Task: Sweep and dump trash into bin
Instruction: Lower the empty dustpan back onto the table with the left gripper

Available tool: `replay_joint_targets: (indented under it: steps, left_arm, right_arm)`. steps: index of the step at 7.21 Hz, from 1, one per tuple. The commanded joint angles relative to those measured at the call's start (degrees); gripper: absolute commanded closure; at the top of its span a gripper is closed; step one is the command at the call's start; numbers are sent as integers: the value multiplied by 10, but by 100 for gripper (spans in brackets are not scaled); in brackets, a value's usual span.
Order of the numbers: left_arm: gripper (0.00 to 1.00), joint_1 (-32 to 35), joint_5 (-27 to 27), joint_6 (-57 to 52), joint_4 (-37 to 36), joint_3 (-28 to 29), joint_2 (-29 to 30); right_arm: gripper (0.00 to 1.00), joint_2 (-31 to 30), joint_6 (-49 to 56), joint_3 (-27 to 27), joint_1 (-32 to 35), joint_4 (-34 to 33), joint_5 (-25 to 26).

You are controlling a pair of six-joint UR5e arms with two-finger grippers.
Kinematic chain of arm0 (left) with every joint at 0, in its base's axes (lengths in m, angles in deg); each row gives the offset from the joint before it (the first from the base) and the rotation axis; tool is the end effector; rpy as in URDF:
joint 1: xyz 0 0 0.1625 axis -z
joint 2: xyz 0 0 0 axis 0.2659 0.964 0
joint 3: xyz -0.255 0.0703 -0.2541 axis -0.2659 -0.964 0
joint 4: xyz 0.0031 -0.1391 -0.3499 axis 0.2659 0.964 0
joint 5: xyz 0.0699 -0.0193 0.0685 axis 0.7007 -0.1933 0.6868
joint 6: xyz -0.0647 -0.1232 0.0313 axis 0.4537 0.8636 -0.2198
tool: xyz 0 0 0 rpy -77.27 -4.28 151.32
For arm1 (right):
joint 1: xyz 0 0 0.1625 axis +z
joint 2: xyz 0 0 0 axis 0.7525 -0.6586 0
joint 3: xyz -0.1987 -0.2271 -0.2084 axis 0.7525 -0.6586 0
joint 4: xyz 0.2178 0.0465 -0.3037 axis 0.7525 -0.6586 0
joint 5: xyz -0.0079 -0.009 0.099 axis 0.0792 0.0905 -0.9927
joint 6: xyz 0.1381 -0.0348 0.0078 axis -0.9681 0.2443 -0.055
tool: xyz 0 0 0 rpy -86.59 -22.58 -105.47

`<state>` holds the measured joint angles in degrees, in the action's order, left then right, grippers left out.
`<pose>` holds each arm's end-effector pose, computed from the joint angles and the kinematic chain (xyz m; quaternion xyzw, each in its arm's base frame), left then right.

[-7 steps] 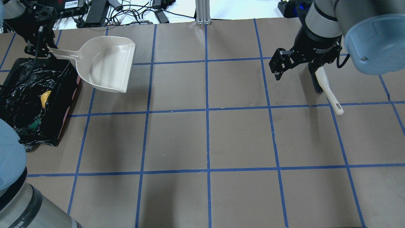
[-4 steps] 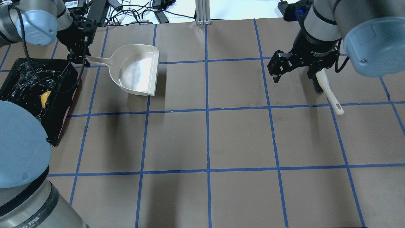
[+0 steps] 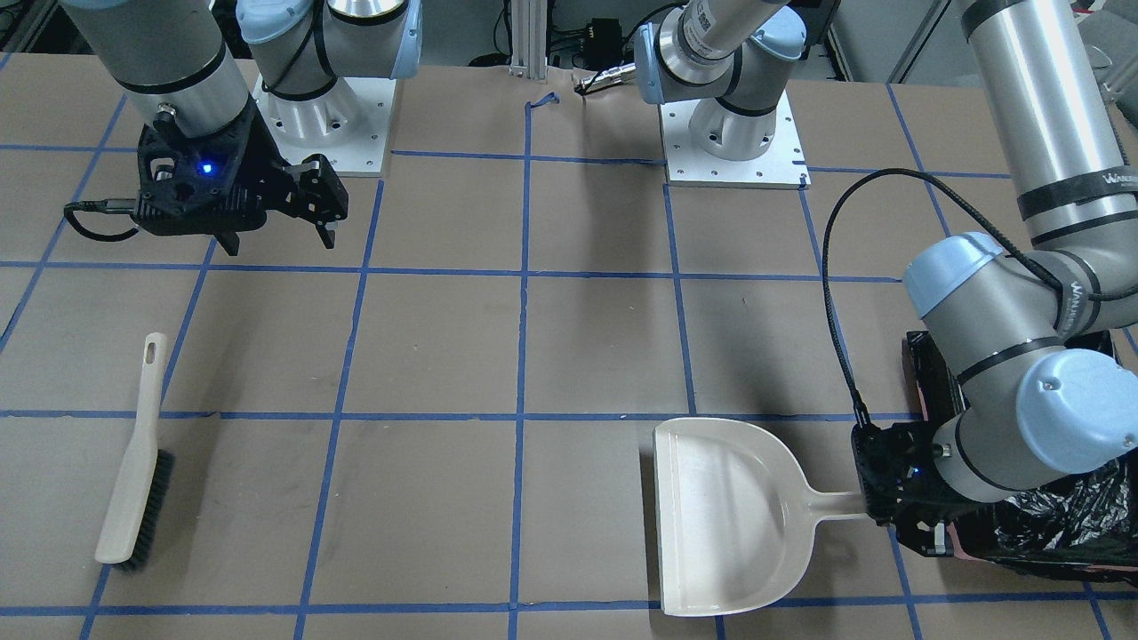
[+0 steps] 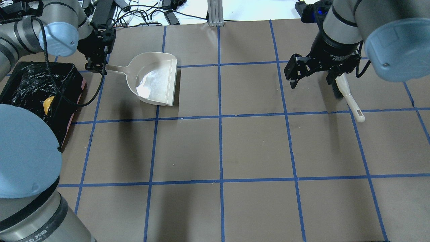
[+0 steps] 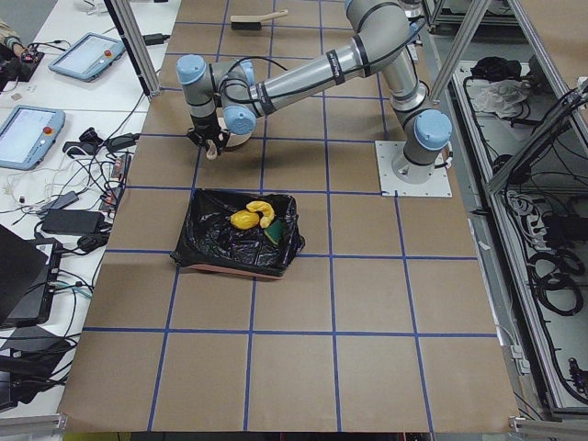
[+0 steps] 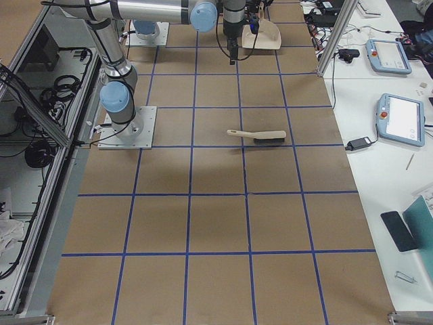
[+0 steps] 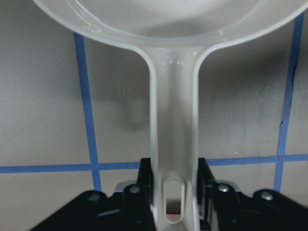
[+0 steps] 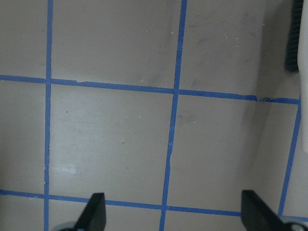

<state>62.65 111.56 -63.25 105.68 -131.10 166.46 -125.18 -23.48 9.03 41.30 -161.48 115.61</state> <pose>0.0087 -0.6384 0.2030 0.7200 0.6931 0.0287 0.0193 0.1381 -0.4489 0.3616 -0.0471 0.9988 -0.0069 0.0136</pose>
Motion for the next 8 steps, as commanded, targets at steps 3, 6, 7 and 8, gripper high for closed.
replay_joint_targets:
  steps: [3, 6, 7, 8]
  left_arm:
    - [86, 5, -4, -7, -44, -42, -2]
    - [29, 7, -31, -4, -44, -44, -14]
    - [24, 7, -33, -4, -43, -44, -18]
    - [26, 8, -58, 8, -36, -43, -31]
  right_arm:
    - [0, 0, 0, 0, 1, -2, 5]
    - [0, 0, 0, 0, 1, -3, 8]
    - [0, 0, -3, 1, 1, -2, 8]
    - [0, 0, -4, 0, 1, -3, 8]
